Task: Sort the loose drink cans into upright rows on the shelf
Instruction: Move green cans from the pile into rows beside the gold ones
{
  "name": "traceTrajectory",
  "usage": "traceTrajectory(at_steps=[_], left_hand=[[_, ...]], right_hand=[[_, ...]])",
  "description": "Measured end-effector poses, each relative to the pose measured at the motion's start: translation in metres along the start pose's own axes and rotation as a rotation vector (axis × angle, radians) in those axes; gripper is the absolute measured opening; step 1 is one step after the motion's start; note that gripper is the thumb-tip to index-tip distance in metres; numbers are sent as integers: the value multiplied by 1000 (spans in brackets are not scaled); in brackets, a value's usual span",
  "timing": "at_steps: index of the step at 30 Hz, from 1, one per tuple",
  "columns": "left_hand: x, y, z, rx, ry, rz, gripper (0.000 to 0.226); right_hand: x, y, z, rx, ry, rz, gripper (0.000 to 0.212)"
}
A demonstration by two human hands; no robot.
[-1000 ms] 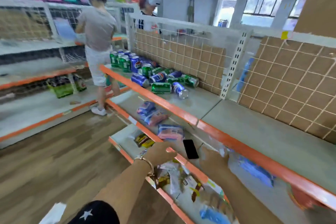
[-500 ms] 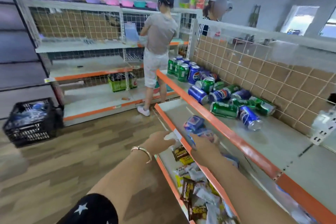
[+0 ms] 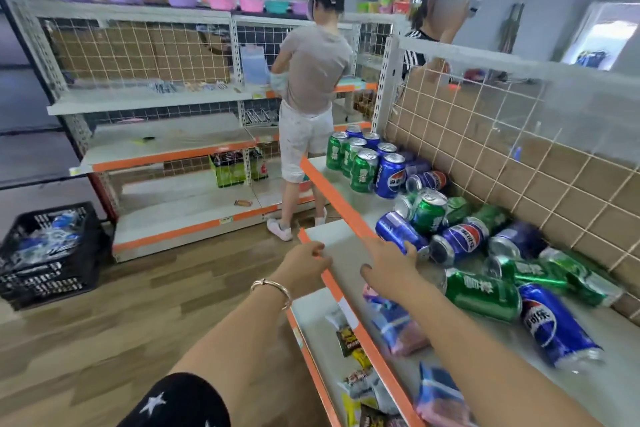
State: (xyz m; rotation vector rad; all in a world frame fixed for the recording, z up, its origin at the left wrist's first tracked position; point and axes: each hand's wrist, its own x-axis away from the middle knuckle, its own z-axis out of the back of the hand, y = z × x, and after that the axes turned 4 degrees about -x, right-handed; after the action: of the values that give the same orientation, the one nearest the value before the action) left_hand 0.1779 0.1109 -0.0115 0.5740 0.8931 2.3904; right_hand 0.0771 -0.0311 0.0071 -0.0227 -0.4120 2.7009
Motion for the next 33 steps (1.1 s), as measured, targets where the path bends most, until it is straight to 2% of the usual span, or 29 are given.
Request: traceTrajectory(at_steps=[3,6,10,14,21,28,31,33], left_hand=[[-46,9,10,37,49,-31,48],[-105,16,25,40,124,-135,40],[-177,36,57,3,206,-241,46],[-244,61,87,-47,174,-376,48],[-327,76,90,-116,126,-533,56],[-367,91,73,-436,53,-600,73],[-372,92,71,-500,60,-596,73],[-374,92,71,-491,62,-588,64]], right_hand=[[-45,-5,3,-36,80,-9,51],[-96,-4,10,-74,184,-41,49],[-161,-3,25,-147,289,-152,55],[-222,-2,39,-304,377,-238,54],[-283,1,37,-360,391,-361,67],[-305,2,43,-122,291,-432,56],[-304,1,46,16,294,-487,62],[-303,1,47,65,285,-505,61]])
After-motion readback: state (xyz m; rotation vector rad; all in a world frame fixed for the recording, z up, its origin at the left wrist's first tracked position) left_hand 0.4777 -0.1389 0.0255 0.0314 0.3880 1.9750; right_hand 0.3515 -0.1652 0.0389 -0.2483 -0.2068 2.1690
